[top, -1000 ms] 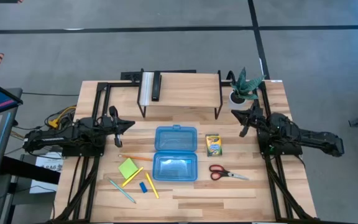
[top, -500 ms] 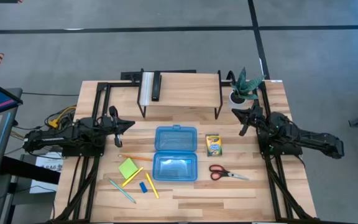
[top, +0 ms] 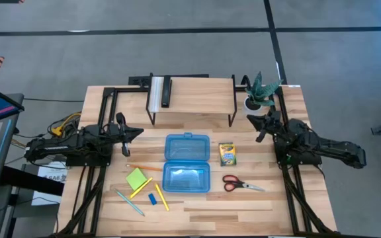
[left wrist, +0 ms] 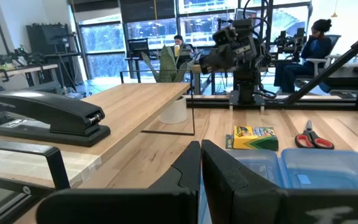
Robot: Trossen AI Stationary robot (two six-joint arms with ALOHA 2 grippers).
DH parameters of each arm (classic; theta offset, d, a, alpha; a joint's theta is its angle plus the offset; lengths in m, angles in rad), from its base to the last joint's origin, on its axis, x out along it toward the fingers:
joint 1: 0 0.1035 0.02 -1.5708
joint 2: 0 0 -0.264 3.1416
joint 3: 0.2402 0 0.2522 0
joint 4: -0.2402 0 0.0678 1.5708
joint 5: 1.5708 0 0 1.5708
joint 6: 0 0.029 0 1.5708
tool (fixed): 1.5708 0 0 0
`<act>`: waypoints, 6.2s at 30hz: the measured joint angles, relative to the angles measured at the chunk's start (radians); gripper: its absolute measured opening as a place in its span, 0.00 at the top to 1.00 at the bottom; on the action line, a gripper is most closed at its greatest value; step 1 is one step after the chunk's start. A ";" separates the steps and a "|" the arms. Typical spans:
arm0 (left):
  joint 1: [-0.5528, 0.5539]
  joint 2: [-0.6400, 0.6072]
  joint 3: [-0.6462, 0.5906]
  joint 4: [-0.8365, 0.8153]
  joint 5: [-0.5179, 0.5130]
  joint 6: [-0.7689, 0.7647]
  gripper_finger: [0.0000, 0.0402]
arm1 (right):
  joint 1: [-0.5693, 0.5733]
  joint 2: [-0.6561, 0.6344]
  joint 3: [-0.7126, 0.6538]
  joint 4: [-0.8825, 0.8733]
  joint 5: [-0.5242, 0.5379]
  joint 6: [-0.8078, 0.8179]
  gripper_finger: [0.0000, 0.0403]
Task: Pack school essentials
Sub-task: Put the black scissors into the blue supply box
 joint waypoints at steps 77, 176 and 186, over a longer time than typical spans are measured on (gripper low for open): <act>0.000 0.000 0.000 -0.007 0.052 -0.068 0.99 | 0.640 1.179 0.727 -0.713 -0.094 0.139 0.51; 0.000 0.000 0.000 -0.007 0.052 -0.094 0.99 | 0.805 1.621 0.787 -0.703 -0.214 0.344 0.69; 0.000 0.000 0.000 -0.007 0.052 -0.096 0.99 | 0.800 1.634 0.906 -0.906 -0.208 0.295 0.47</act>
